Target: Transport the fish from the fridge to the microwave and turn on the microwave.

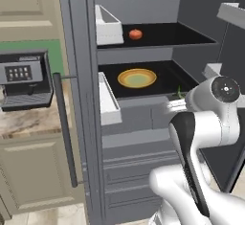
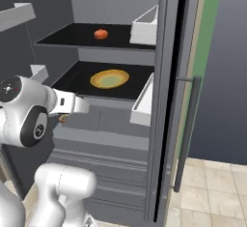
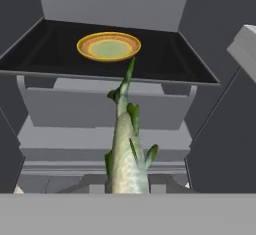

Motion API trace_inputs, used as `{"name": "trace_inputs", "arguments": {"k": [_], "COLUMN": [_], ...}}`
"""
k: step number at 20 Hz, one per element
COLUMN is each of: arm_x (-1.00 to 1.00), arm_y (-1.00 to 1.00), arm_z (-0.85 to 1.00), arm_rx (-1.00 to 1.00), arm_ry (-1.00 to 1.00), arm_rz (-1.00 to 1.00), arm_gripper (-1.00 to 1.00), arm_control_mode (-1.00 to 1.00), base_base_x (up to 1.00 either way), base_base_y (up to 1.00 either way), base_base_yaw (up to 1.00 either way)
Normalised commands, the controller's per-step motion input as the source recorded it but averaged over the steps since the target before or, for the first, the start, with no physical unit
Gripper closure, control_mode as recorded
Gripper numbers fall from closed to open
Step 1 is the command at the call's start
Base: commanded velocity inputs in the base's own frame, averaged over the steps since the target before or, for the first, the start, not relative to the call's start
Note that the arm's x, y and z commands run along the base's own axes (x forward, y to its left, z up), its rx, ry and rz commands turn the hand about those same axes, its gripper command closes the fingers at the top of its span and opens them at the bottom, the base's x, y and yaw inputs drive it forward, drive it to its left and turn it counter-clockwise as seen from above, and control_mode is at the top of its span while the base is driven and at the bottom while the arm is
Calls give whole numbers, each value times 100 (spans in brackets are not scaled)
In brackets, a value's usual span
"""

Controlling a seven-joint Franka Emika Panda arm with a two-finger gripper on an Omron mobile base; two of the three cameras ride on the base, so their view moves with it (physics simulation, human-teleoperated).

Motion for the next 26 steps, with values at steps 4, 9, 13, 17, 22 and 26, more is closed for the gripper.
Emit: {"name": "trace_inputs", "arguments": {"k": [4,9,13,17,22,26], "arm_x": [0,0,0,0,0,0], "arm_y": [0,0,0,0,0,0], "arm_z": [0,0,0,0,0,0], "arm_rx": [0,0,0,0,0,0], "arm_ry": [0,0,0,0,0,0], "arm_rz": [0,0,0,0,0,0], "arm_gripper": [100,100,100,100,100,100], "arm_control_mode": [100,100,100,100,100,100], "base_base_x": [-56,-65,-65,-61,-50,-44], "base_base_y": [0,0,1,3,22,18], "base_base_yaw": [0,0,2,7,9,39]}}
